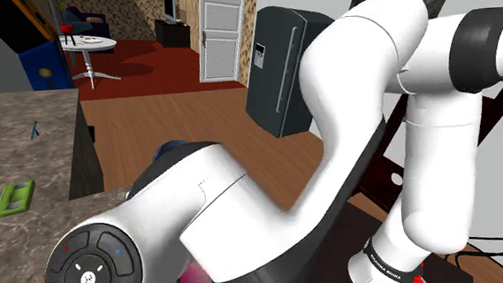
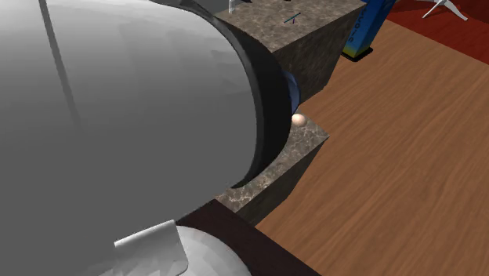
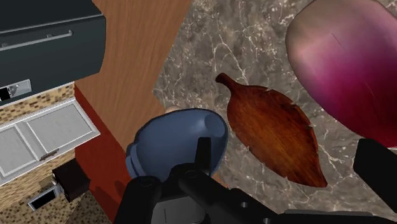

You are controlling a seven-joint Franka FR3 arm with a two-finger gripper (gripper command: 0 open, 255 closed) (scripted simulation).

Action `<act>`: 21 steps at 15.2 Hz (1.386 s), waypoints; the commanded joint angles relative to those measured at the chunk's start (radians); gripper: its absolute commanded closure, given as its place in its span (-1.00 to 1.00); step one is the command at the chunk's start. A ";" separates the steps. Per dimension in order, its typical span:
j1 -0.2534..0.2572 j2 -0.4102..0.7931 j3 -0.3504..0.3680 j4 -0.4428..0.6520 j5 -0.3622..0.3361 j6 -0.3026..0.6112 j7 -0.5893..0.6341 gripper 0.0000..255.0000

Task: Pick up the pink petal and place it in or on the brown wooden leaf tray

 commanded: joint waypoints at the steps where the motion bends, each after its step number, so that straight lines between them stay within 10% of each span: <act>1: 0.131 0.108 -0.077 0.064 -0.076 -0.068 0.048 -1.00; 18: 0.784 0.818 -0.476 0.776 -0.403 -0.327 0.002 -1.00; 21: 0.778 0.832 -0.487 0.775 -0.413 -0.314 0.003 -1.00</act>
